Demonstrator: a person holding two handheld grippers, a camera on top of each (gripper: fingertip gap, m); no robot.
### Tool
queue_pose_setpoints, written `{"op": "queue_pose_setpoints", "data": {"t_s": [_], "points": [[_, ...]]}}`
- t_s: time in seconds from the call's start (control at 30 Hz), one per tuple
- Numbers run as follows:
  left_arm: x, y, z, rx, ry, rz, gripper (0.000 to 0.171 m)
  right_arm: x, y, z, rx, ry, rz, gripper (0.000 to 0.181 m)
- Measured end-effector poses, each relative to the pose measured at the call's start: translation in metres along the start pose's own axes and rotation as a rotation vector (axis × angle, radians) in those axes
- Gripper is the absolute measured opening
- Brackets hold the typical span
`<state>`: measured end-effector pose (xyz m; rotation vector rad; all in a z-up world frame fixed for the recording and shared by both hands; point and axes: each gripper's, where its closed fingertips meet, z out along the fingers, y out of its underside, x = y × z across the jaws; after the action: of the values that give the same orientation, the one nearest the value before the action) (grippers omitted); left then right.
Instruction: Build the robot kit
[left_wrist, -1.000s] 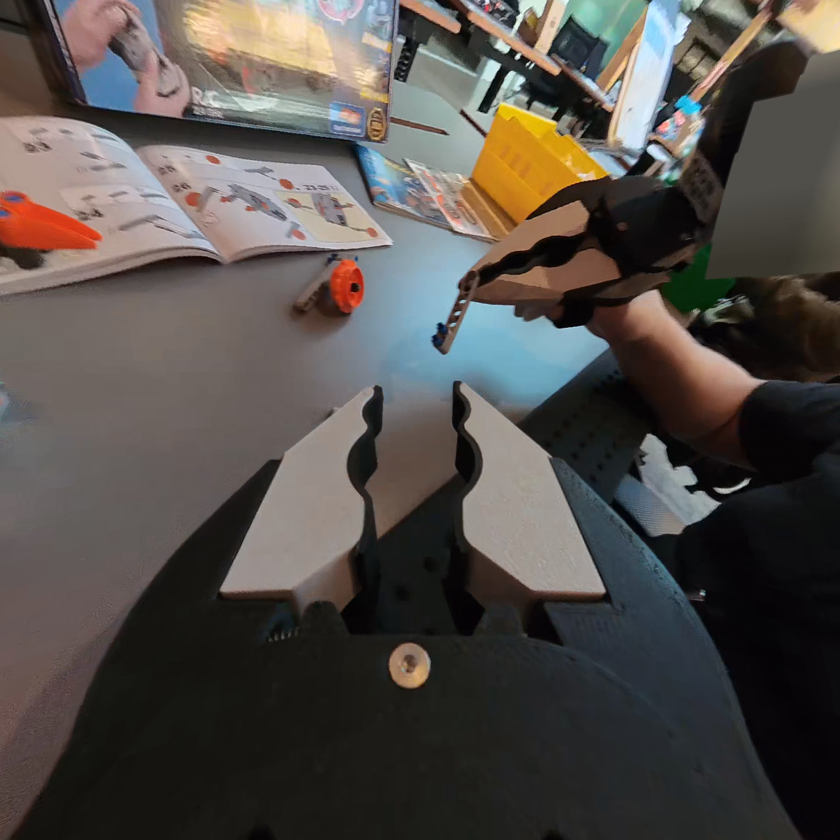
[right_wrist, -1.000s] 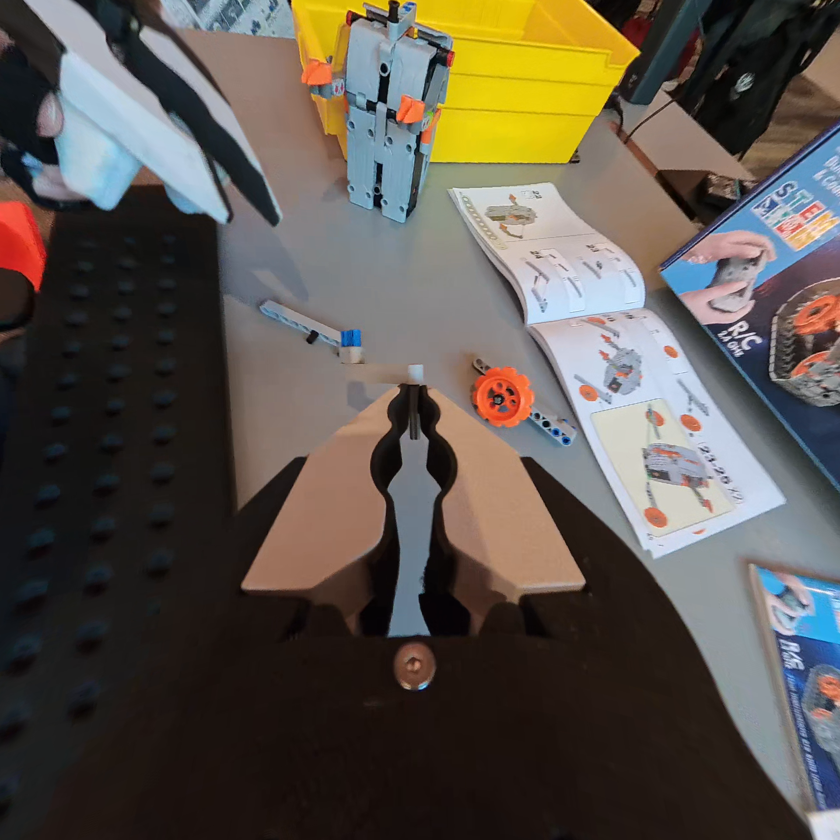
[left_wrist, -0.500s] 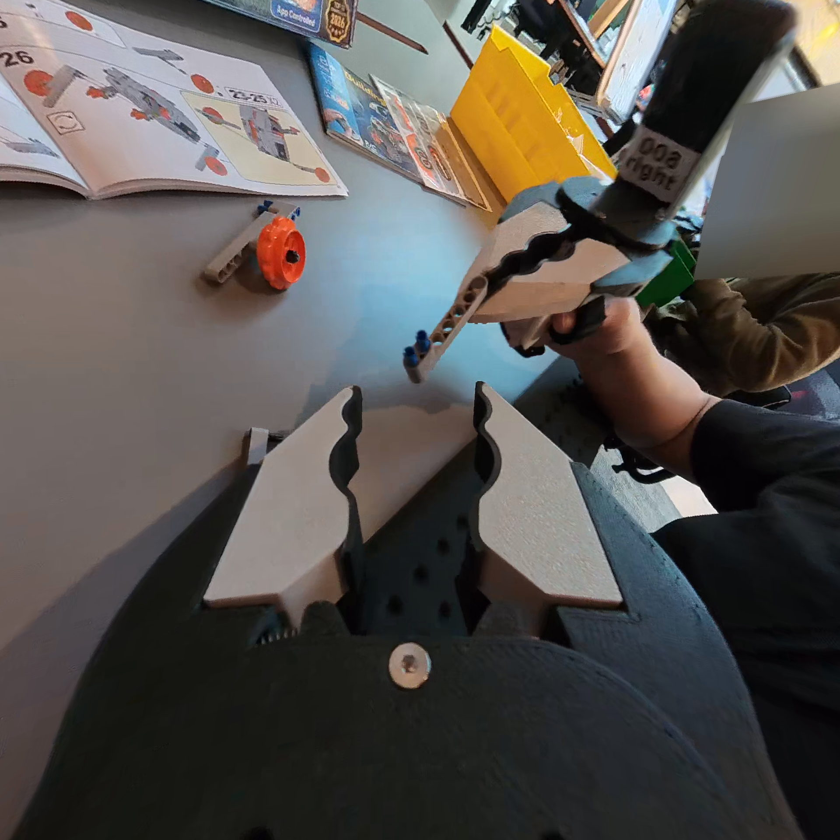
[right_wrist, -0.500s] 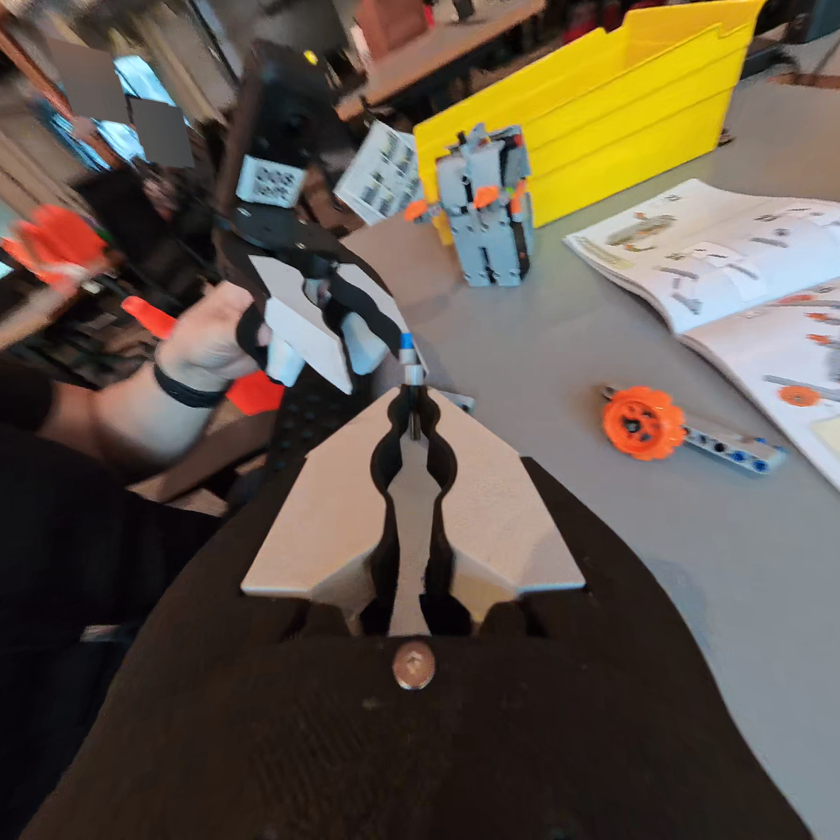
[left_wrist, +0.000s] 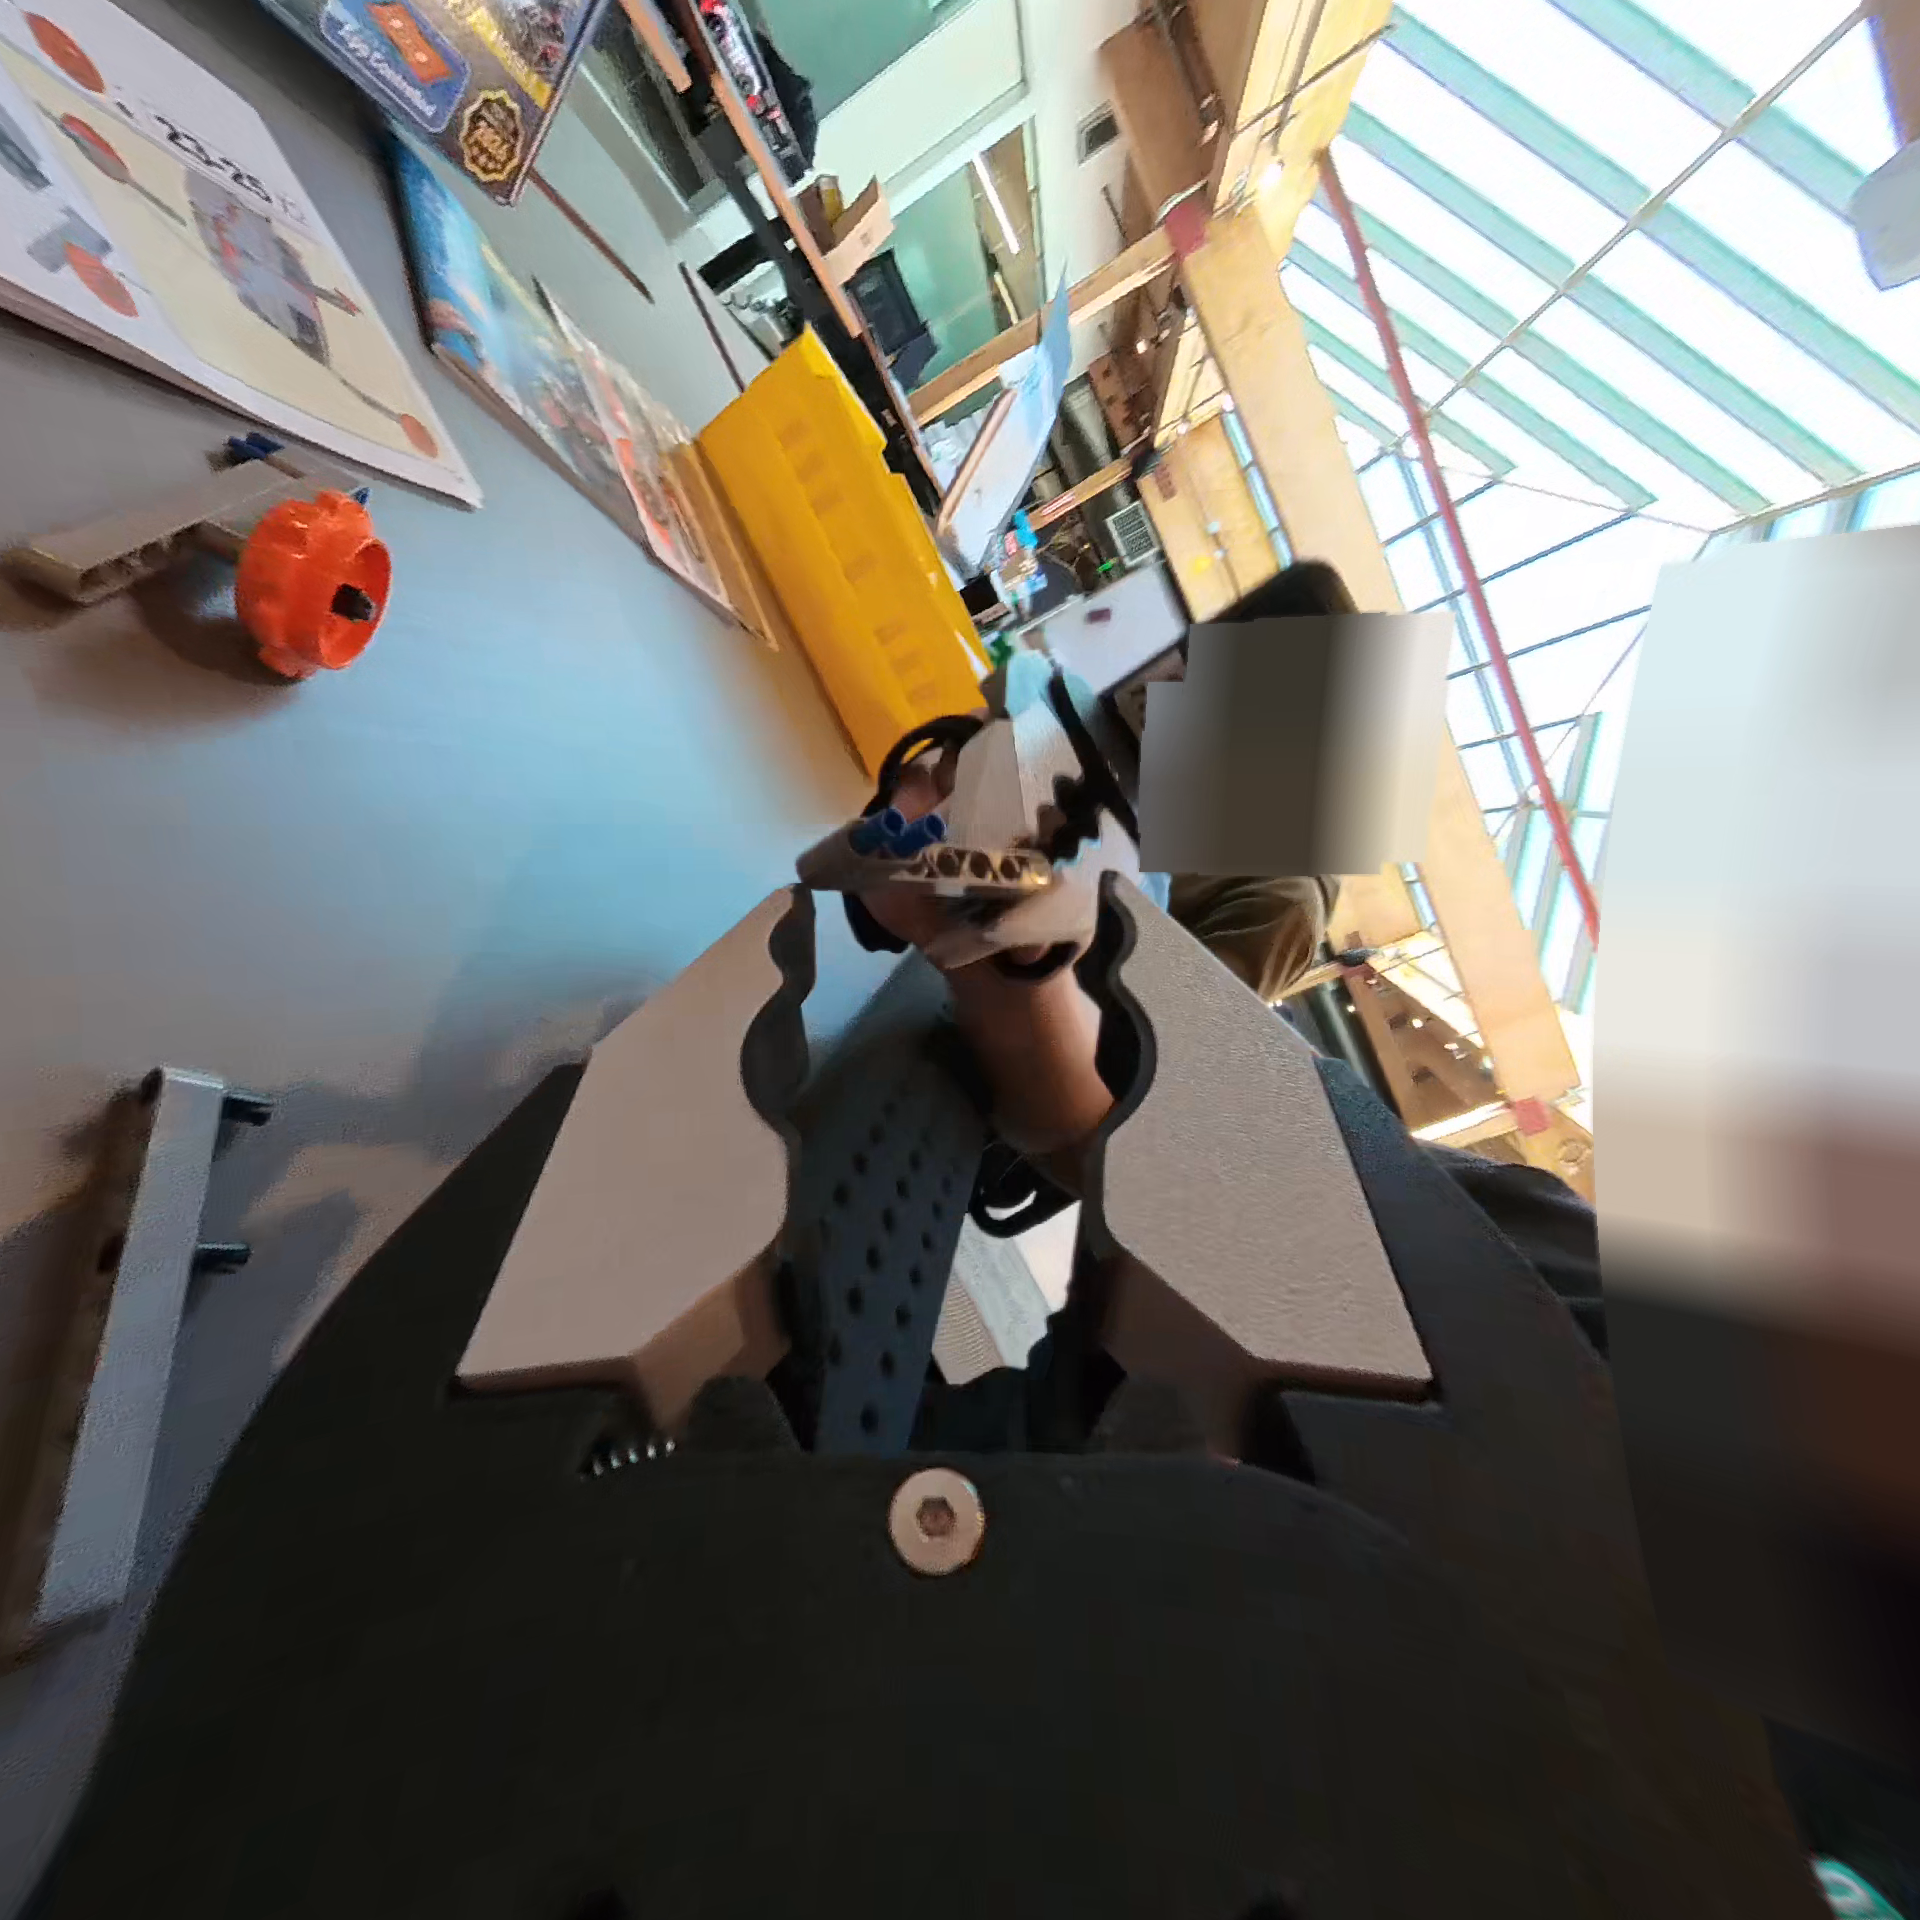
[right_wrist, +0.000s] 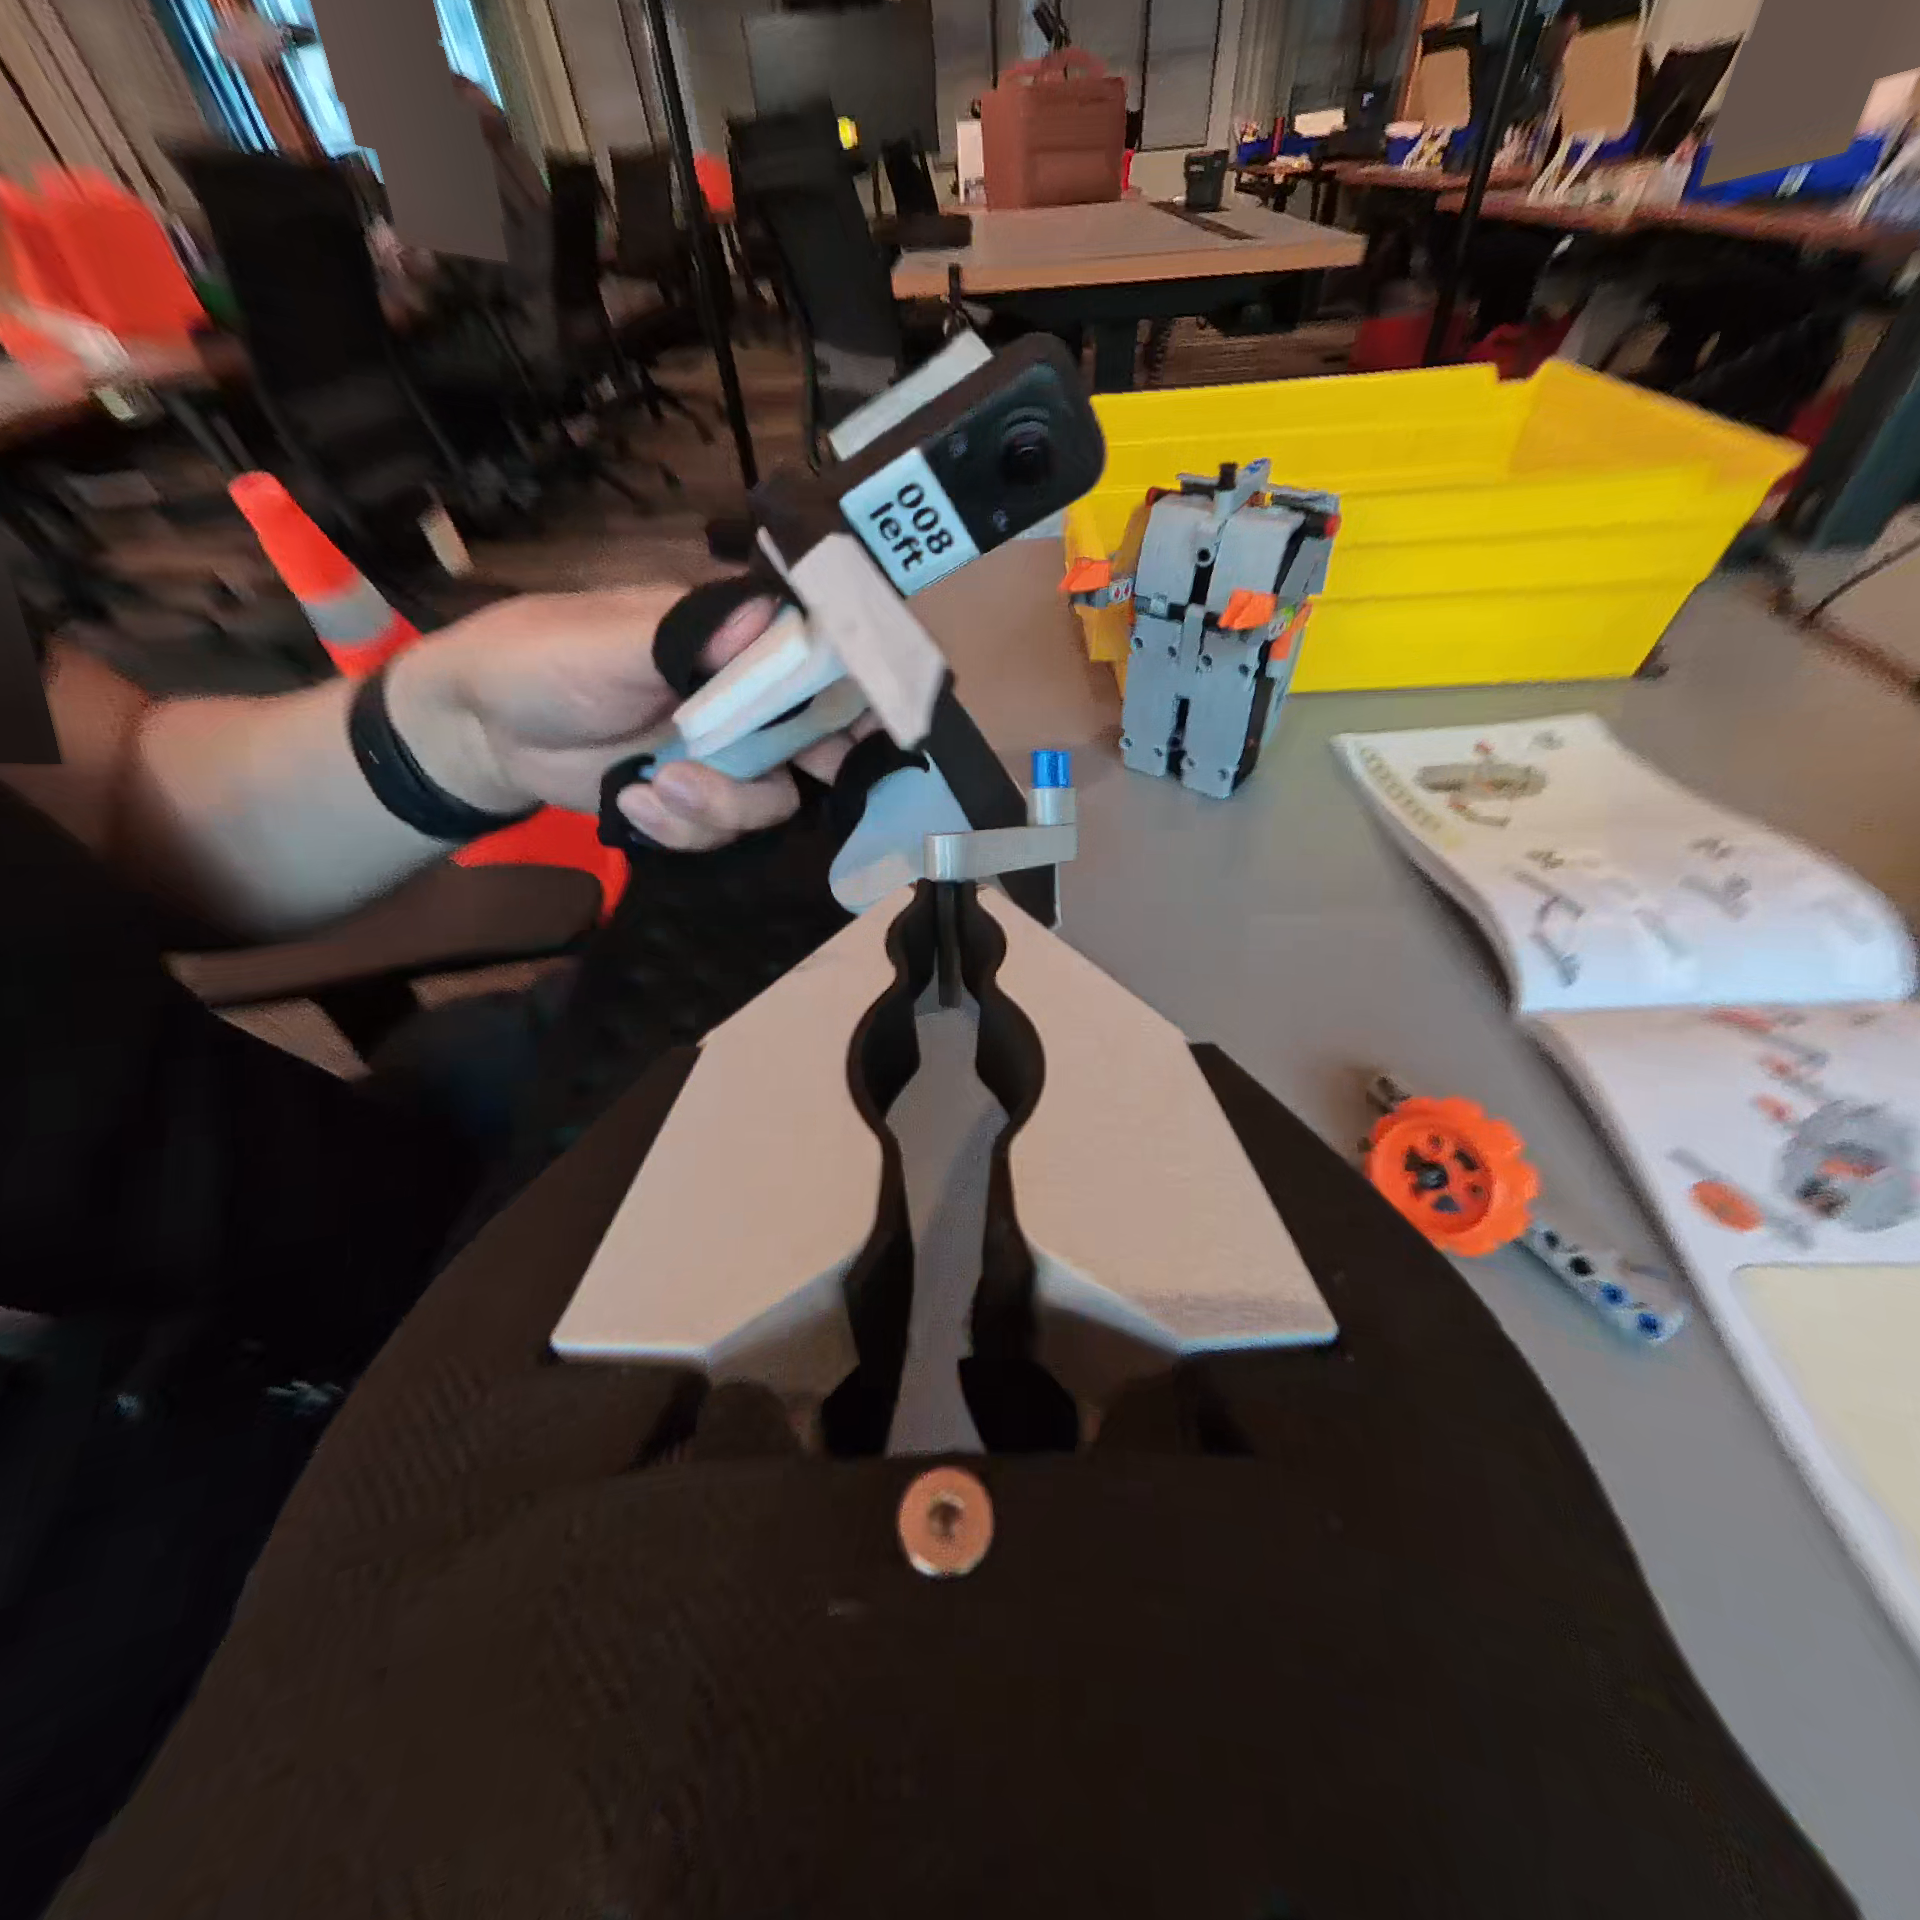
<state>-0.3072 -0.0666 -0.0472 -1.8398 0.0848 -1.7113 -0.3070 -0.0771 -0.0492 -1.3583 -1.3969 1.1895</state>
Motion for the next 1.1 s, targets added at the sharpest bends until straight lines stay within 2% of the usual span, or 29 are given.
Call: {"op": "queue_pose_setpoints", "data": {"t_s": [0.2, 0.33, 0.47, 0.67, 0.8, 0.97, 1.1], "points": [[-0.013, 0.005, 0.007, -0.056, -0.087, 0.028, 0.029, -0.012, 0.013, 0.008, -0.135, 0.093, -0.392, 0.002], [-0.018, 0.008, 0.009, -0.093, -0.111, 0.020, 0.016, -0.011, 0.027, 0.013, -0.229, 0.134, -0.532, 0.002], [-0.023, 0.012, 0.012, -0.129, -0.139, 0.035, 0.012, -0.010, 0.038, 0.017, -0.262, 0.109, -0.473, 0.002], [-0.025, 0.012, 0.017, -0.150, -0.131, 0.012, 0.010, -0.011, 0.040, 0.022, -0.207, 0.037, -0.188, 0.004], [-0.023, 0.008, 0.018, -0.128, -0.119, 0.015, 0.009, -0.010, 0.037, 0.021, -0.168, 0.009, -0.079, 0.004], [-0.021, 0.009, 0.021, -0.135, -0.092, 0.007, 0.010, -0.014, 0.033, 0.020, -0.151, -0.021, -0.091, 0.002], [-0.018, 0.009, 0.022, -0.147, -0.060, -0.009, 0.013, -0.013, 0.027, 0.018, -0.152, 0.037, -0.221, 0.002]]}}
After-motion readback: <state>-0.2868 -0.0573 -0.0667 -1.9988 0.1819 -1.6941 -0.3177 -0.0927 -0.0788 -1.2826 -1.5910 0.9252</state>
